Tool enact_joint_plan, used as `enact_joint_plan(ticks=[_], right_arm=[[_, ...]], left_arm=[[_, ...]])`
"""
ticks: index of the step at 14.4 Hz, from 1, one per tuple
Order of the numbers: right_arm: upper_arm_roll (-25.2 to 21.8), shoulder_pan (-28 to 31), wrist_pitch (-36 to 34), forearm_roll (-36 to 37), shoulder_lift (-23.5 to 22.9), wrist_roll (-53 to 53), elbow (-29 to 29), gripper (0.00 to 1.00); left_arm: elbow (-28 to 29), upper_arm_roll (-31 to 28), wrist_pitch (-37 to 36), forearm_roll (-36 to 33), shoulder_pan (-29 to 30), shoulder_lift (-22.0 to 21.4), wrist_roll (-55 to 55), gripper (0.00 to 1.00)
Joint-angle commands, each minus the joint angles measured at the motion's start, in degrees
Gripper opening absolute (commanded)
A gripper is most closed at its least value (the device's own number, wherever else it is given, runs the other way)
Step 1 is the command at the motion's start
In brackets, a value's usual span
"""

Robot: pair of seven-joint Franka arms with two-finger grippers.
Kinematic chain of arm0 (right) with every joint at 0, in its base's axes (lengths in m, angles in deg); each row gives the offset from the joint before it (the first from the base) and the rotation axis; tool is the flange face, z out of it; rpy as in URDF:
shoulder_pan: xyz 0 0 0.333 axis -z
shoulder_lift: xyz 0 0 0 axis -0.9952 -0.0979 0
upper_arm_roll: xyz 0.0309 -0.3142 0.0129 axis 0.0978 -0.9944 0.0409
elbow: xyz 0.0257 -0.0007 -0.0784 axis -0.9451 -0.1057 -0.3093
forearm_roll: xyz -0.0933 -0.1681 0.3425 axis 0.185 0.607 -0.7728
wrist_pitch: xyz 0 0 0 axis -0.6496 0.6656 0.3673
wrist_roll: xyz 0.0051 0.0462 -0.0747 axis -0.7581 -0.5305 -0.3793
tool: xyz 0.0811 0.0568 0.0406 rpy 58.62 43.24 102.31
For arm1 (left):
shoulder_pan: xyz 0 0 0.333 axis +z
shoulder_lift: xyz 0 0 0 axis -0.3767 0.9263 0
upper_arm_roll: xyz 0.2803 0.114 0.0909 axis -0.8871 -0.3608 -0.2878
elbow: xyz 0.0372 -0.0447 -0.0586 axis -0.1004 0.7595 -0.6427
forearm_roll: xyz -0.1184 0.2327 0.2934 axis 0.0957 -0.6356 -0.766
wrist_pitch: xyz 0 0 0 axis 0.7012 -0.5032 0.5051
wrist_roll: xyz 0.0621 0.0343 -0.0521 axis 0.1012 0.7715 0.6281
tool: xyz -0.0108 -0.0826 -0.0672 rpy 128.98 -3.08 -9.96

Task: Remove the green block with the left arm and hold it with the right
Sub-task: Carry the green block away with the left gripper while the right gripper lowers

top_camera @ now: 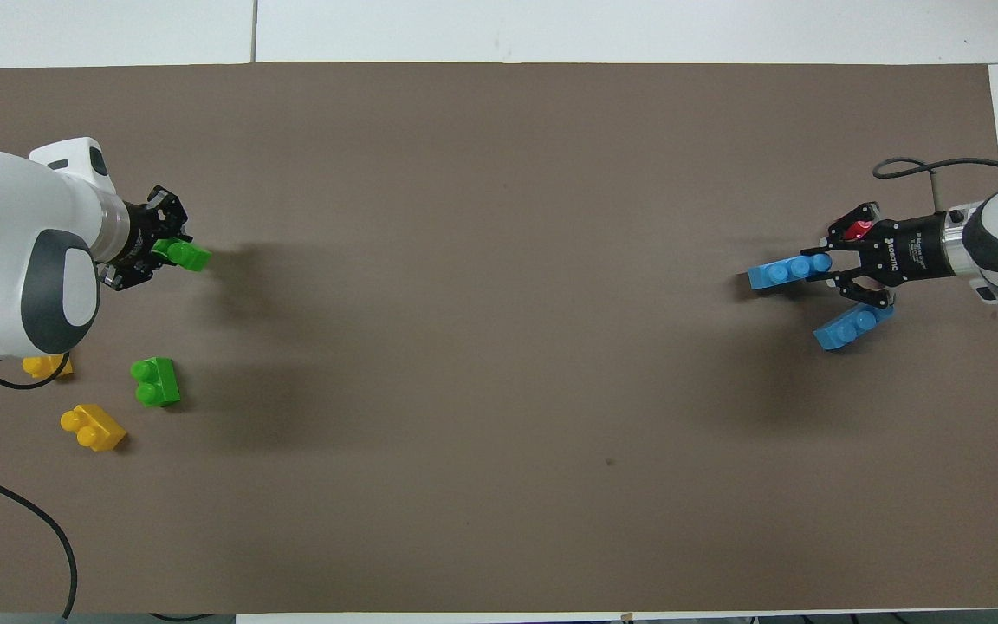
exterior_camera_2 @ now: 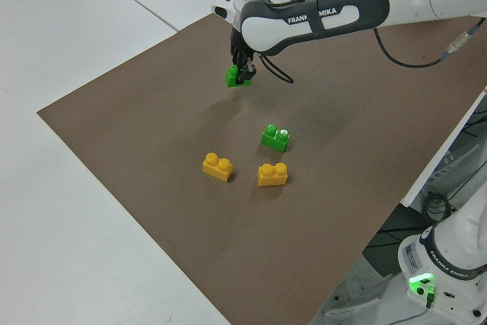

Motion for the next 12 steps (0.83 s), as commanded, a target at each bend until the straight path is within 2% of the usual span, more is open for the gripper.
enact_joint_plan(ticks=[1,6,7,8,9,10,12], right_arm=[[0.8,-0.1,4.0,1.1,0.5,0.9,-2.7,0.00],[0.8,-0.6,6.2,1.0,0.8,0.4,-4.3,0.00],[0.8,-1.0,6.2,1.0,0.8,0.2,-4.3,0.14],[0.8,-1.4,6.2,0.9,0.8,0.0,-4.1,0.56],[0.8,-1.5,6.1,0.9,0.8,-0.3,-3.8,0.69],[0.8,-1.6,5.7,1.0,1.0,-0.5,-3.4,0.75],[0.7,-1.6,4.3,1.0,2.0,-1.9,-2.2,0.76]], left_arm=[[1.0,0.4,2.7,0.8,1.7,1.0,-3.7,0.00],[1.0,0.4,3.5,0.8,4.9,2.3,-10.4,0.00],[1.0,0.4,4.4,0.8,5.5,2.5,-10.8,0.00],[1.0,0.4,4.6,0.8,5.7,2.6,-10.9,0.00],[1.0,0.4,4.8,0.8,5.7,3.1,-10.9,0.00],[1.0,0.4,5.2,0.8,5.7,3.3,-10.9,0.00],[1.1,0.4,5.9,0.8,5.8,3.8,-11.6,0.00]])
